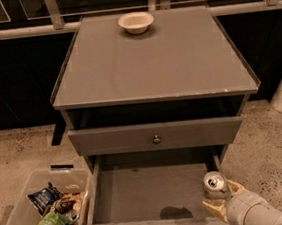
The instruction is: Place 7up can into middle drawer
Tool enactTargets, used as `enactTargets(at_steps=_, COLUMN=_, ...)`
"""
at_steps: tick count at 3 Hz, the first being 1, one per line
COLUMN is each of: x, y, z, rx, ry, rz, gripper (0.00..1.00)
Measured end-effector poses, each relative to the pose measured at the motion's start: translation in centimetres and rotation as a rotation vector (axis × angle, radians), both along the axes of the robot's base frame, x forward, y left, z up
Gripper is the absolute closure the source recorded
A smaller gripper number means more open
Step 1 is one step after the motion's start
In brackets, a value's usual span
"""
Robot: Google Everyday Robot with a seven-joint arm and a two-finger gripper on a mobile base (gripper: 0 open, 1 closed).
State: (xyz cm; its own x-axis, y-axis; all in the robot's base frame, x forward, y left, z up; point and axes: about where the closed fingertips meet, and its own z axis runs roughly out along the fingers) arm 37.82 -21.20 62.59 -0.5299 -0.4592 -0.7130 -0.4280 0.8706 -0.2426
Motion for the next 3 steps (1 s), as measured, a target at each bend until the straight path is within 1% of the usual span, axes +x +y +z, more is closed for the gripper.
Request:
enactTargets(at_steps=1, x=1.7, y=1.5, z=-3.3, rx=0.044, ry=-0.011, rz=0.044, gripper=1.00)
enactTargets(at_steps=2, x=3.4, y=3.3, z=-6.9, rx=0.124, ry=-0.016, rz=0.094, gripper=1.00)
enactTargets(at_steps=3, x=3.4, y=3.3, z=-6.9, rx=0.124, ry=-0.016, rz=0.094, gripper=1.00)
